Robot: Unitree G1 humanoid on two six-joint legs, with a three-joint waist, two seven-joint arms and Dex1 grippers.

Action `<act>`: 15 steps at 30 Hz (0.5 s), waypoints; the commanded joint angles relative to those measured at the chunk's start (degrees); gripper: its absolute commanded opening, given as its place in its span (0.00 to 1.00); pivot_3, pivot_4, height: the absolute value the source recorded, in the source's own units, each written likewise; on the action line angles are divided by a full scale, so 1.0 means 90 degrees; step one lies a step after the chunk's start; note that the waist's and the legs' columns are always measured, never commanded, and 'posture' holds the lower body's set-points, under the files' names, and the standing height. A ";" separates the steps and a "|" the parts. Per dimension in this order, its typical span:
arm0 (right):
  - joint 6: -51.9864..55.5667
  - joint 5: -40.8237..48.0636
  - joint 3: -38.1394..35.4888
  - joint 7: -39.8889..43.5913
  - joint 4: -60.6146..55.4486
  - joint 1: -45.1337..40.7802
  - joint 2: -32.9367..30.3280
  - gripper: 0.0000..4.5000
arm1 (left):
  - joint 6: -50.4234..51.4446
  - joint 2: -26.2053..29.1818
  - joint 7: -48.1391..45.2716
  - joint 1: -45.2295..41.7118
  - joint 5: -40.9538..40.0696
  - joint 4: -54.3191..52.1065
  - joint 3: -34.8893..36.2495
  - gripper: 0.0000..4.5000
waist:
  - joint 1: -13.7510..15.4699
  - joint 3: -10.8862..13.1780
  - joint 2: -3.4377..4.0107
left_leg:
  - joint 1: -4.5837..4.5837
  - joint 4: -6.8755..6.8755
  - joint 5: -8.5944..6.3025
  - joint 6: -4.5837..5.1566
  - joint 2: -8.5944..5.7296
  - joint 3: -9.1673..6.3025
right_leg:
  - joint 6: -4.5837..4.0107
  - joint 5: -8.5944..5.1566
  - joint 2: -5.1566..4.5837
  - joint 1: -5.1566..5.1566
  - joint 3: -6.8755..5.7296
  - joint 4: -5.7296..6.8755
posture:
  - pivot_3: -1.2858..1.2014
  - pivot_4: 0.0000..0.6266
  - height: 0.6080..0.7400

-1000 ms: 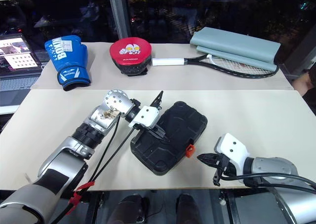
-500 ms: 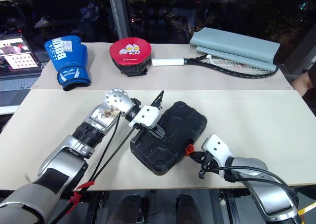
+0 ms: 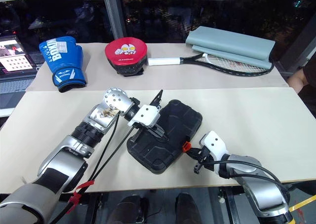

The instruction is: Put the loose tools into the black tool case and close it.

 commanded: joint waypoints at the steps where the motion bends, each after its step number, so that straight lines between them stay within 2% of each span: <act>1: -0.0096 0.0423 -0.0398 0.0031 -0.0754 -0.0467 0.0004 0.00 | -0.0027 -0.0126 -0.0002 0.0129 0.0375 0.0166 -0.0331 0.01 | 0.0000 0.0000 0.0000 | 0.0001 0.0000 0.0000 0.0000 0.0000 0.0000 | 0.0000 0.0000 0.0000 0.0001 0.0000 0.0000 | 0.52 0.24 0.97; 9: 0.0184 0.0598 -0.0494 0.0094 -0.0928 -0.0562 -0.0148 0.00 | 0.0002 -0.0237 0.0031 0.0114 0.0383 0.0207 -0.0301 0.01 | -0.0011 -0.0001 0.0002 | 0.0003 0.0000 0.0000 0.0000 0.0002 0.0001 | 0.0000 0.0000 0.0004 -0.0001 0.0003 0.0000 | 0.52 0.24 0.97; 15: 0.0117 0.0309 -0.0347 0.0197 -0.0773 -0.0104 -0.0559 0.00 | -0.0072 -0.0249 0.0050 0.0115 0.0413 0.0273 -0.0284 0.01 | 0.0110 -0.0002 0.0002 | -0.0005 0.0000 -0.0001 0.0001 -0.0003 -0.0004 | 0.0005 0.0000 -0.0005 0.0009 -0.0006 -0.0017 | 0.52 0.24 0.97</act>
